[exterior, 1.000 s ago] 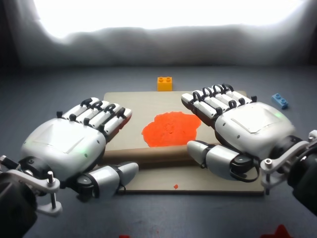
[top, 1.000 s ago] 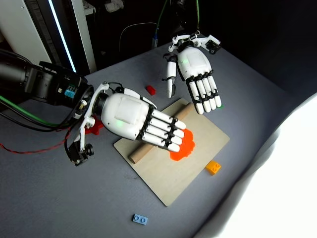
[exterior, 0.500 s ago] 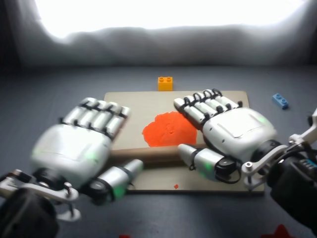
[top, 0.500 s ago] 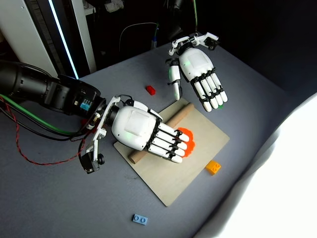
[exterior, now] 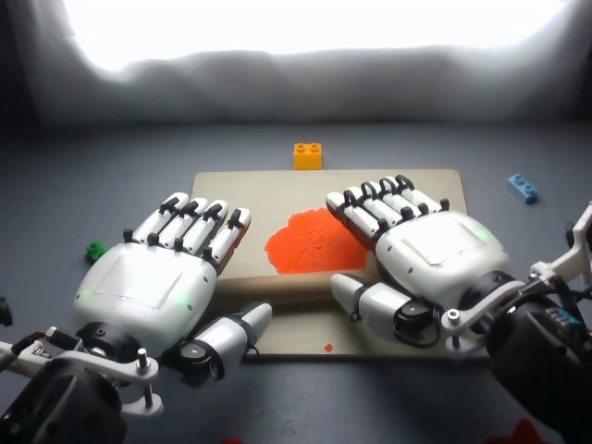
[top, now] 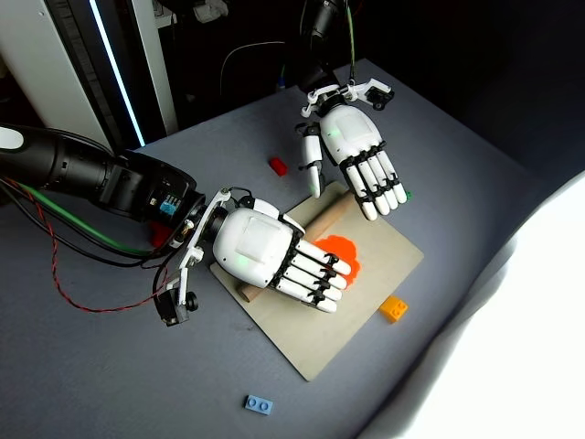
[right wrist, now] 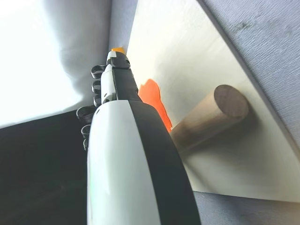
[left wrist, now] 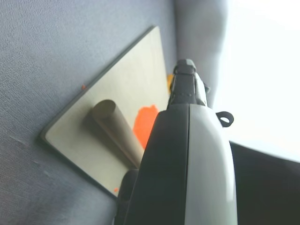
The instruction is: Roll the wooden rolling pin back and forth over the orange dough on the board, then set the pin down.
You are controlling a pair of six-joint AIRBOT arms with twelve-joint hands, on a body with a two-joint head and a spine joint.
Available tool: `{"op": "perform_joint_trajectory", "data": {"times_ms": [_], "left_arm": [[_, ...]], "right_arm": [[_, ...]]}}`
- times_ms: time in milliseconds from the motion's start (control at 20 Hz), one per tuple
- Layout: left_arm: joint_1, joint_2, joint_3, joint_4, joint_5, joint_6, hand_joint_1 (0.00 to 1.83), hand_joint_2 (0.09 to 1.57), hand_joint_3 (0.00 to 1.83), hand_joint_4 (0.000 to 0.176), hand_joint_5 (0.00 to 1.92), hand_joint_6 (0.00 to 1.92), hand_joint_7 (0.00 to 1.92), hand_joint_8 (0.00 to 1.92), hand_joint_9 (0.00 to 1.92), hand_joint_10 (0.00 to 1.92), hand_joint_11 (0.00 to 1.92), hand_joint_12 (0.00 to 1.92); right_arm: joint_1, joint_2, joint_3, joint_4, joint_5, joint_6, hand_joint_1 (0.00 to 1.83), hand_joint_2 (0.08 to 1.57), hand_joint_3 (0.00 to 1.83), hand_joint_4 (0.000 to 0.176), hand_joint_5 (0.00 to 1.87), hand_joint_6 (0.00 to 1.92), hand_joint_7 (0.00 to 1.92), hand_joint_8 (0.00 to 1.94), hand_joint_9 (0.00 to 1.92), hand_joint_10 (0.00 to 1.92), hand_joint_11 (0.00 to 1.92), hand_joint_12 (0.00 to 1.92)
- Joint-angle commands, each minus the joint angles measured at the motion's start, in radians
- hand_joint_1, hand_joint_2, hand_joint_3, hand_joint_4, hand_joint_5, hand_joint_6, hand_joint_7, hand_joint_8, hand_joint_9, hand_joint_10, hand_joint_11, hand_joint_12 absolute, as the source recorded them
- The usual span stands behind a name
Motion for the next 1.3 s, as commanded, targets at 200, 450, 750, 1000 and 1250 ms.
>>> {"op": "perform_joint_trajectory", "data": {"times_ms": [200,450,750,1000,1250], "left_arm": [[-0.002,-0.032,0.028,0.056,-0.111,-0.005,0.0,1.38,0.03,0.0,0.0,0.0,0.0,0.0,0.0,0.0,0.0,0.0],[-0.006,-0.066,0.053,0.055,-0.111,-0.005,0.0,1.38,0.02,0.0,0.0,0.0,0.0,0.0,0.0,0.0,0.0,0.0],[-0.008,-0.096,0.075,0.055,-0.111,-0.005,0.0,1.39,0.02,0.0,0.0,0.0,0.0,0.0,0.0,0.0,0.0,0.0],[-0.011,-0.114,0.1,0.055,-0.111,-0.005,0.0,1.39,0.02,0.0,0.0,0.0,0.0,0.0,0.0,0.0,0.0,0.0],[-0.011,-0.13,0.125,0.055,-0.111,-0.006,0.0,1.4,0.02,0.0,0.0,0.0,0.0,0.0,0.0,0.0,0.0,0.0]], "right_arm": [[0.002,0.001,0.001,-0.048,0.096,-0.012,0.0,1.49,0.02,0.0,0.01,0.0,0.0,0.0,0.0,0.0,0.0,0.0],[-0.001,0.003,-0.002,-0.014,0.097,-0.033,0.0,1.49,0.02,0.0,0.02,0.01,0.0,0.0,0.0,0.0,0.0,0.0],[-0.006,0.003,-0.008,-0.011,0.097,-0.038,0.0,1.5,0.02,0.0,0.03,0.01,0.01,0.0,0.0,0.0,0.0,0.0],[-0.01,0.005,-0.011,-0.011,0.091,-0.041,0.0,1.49,0.01,0.0,0.02,0.01,0.0,0.0,0.0,0.0,0.0,0.0],[-0.013,0.006,-0.011,-0.011,0.086,-0.041,0.0,1.49,0.01,0.0,0.02,0.01,0.0,0.0,0.0,0.0,0.0,0.0]]}}
